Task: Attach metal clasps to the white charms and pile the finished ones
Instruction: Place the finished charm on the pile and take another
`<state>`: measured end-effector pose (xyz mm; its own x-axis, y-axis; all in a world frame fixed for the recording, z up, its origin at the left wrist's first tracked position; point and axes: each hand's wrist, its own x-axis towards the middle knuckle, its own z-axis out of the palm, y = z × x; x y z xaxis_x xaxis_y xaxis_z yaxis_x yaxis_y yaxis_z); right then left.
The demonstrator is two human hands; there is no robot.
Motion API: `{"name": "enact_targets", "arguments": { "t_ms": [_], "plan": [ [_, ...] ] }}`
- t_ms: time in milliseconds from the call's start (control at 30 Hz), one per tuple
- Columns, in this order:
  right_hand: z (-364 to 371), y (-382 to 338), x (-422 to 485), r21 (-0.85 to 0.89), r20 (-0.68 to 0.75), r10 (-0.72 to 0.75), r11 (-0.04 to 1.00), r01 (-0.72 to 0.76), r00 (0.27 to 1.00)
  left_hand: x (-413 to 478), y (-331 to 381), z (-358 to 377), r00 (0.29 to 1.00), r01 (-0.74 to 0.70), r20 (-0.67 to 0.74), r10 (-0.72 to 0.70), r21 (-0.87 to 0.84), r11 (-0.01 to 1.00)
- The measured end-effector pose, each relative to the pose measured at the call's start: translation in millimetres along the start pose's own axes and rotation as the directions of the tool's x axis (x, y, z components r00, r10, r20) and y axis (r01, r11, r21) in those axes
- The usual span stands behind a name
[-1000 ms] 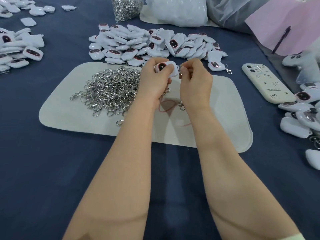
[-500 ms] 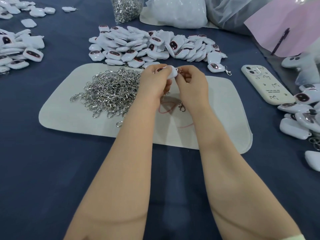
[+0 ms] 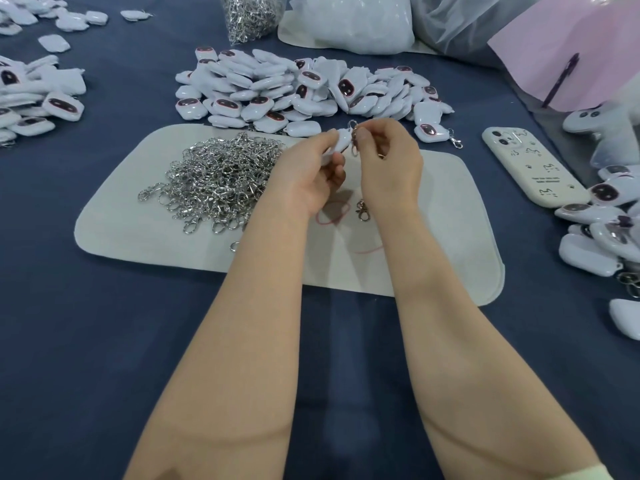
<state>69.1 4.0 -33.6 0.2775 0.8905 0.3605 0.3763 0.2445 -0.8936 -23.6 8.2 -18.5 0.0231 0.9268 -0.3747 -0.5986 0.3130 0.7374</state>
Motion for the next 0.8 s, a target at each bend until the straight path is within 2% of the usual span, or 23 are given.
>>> {"name": "enact_targets", "arguments": {
  "t_ms": [200,467,533,567,600,633,700,733,800],
  "plan": [
    [2,-1,0,0.0,-0.005,-0.018,1.0,0.018,1.0,0,0,2,0.999,-0.05,0.0,0.05,0.081,0.995],
    [0,-2,0,0.045,0.015,0.023,0.999,-0.023,1.0,0,-1,0,1.0,0.005,-0.004,-0.005,0.056,0.998],
    [-1,-2,0,-0.012,0.012,-0.01,1.0,0.01,1.0,0,0,1,0.997,-0.064,-0.023,0.068,0.145,0.987],
    [-2,-1,-1,-0.067,0.022,-0.048,0.997,0.049,0.999,-1,1,1,0.987,-0.148,-0.03,0.159,0.244,0.958],
    [-2,-1,-1,-0.121,0.04,-0.083,0.989,0.087,0.996,-1,3,1,0.96,-0.25,-0.02,0.28,0.389,0.887],
    [-2,0,-2,-0.172,0.063,-0.109,0.978,0.118,0.992,-2,5,0,0.912,-0.354,0.022,0.41,0.547,0.758],
    [-2,0,-2,-0.26,0.107,-0.149,0.95,0.172,0.983,-5,9,0,0.782,-0.508,0.189,0.594,0.745,0.432],
    [-2,0,-1,-0.291,0.125,-0.162,0.937,0.192,0.979,-7,10,0,0.736,-0.543,0.268,0.621,0.781,0.307],
    [-3,1,-1,-0.344,0.152,-0.154,0.918,0.198,0.976,-7,10,0,0.692,-0.562,0.364,0.623,0.814,0.149]
  ]
}}
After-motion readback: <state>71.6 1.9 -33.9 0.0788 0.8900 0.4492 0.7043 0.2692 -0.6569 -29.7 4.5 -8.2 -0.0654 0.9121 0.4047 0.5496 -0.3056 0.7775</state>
